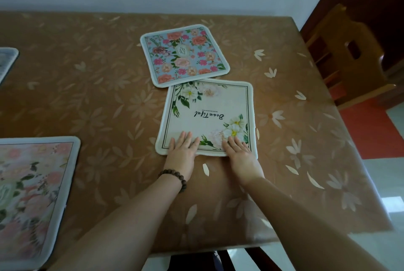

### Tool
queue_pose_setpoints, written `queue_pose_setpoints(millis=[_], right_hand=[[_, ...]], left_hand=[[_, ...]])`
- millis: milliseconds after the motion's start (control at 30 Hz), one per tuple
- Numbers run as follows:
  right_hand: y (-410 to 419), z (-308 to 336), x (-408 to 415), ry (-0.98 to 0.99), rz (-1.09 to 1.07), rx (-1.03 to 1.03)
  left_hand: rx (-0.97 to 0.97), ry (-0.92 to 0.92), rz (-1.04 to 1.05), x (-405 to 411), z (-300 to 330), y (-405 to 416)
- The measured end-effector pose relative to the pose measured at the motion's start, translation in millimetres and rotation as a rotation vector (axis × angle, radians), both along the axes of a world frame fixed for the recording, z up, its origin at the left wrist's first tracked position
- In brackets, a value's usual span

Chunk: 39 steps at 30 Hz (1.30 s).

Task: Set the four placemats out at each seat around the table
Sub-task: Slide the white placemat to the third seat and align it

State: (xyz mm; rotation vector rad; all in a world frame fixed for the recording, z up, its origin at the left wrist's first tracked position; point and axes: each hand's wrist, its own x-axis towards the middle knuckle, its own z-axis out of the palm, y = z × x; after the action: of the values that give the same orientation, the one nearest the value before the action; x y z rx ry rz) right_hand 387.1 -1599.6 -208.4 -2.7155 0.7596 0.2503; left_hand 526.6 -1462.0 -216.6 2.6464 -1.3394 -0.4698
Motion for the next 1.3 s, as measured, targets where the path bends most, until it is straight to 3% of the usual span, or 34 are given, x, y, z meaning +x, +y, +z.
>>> queue_pose_setpoints(millis=[333, 533, 800, 1000, 1300], right_hand=[[65, 24, -66, 0.093, 0.069, 0.106], [94, 31, -109, 0.109, 0.195, 0.038], [112, 33, -141, 0.103, 0.258, 0.075], [91, 36, -135, 0.024, 0.286, 0.053], [10, 25, -46, 0.128, 0.226, 0.027]], left_hand=[[0.073, 0.081, 0.018, -71, 16, 78], [0.120, 0.190, 0.029, -107, 23, 114], [0.174, 0.157, 0.085, -142, 26, 142], [0.270, 0.116, 0.302, -152, 33, 141], [0.298, 0.113, 0.459, -159, 19, 127]])
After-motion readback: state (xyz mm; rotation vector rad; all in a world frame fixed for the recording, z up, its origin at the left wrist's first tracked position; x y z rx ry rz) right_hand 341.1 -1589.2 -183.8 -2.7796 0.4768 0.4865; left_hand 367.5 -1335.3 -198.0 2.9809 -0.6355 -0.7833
